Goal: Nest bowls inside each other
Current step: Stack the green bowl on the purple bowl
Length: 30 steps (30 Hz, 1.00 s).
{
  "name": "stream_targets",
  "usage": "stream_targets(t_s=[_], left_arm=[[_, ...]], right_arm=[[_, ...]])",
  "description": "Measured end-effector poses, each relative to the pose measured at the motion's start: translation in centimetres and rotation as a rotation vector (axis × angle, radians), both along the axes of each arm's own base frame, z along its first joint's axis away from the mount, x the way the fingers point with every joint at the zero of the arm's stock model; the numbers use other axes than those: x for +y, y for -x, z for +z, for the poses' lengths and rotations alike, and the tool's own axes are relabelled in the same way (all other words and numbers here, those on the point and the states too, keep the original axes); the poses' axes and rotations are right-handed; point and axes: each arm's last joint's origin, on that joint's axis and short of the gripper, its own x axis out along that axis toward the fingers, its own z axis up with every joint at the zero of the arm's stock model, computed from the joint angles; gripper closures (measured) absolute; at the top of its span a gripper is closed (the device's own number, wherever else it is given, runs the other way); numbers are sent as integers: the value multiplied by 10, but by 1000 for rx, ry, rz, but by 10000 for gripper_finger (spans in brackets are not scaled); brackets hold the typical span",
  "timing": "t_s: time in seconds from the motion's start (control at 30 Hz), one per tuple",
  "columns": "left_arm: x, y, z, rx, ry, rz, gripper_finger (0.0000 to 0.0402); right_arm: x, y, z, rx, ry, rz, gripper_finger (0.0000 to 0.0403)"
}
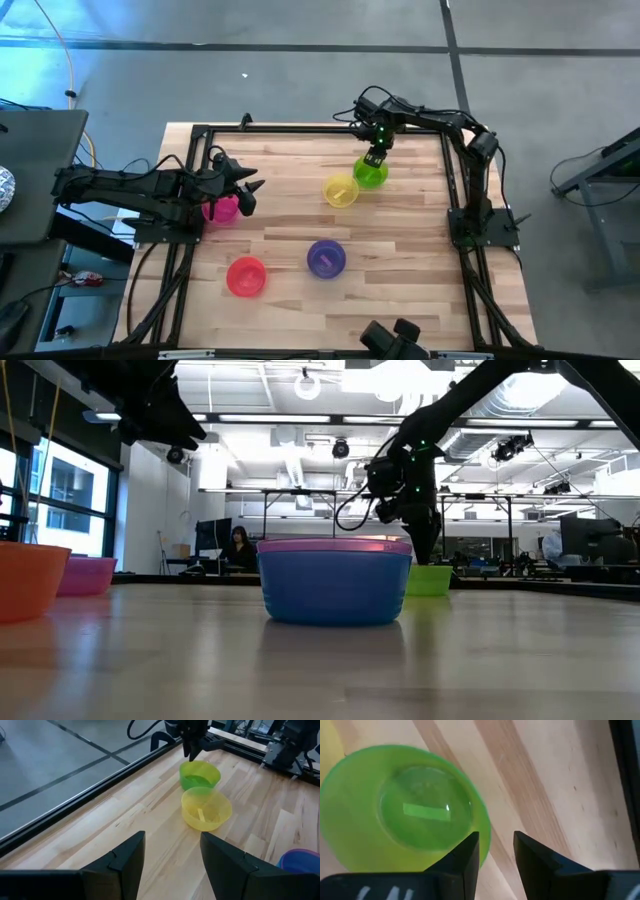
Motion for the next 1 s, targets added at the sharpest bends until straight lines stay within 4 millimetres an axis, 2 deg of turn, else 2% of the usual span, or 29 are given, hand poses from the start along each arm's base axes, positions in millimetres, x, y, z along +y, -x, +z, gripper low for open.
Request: stream_targets(t_s=[0.27, 0.6, 0.77, 1.0], left_arm=[[0, 0, 0, 2, -1, 0, 220], [0, 0, 0, 7, -9, 3, 220], [0, 1, 0, 9, -16, 13, 220], [1, 1, 0, 16, -25, 11, 220]], right_arm=[[-1, -2, -7, -5, -32, -10, 326], [-3, -3, -14, 27, -13, -22, 339], [-5, -1, -14, 43, 1, -29, 394], [-4, 1, -14, 74, 7, -42, 400]])
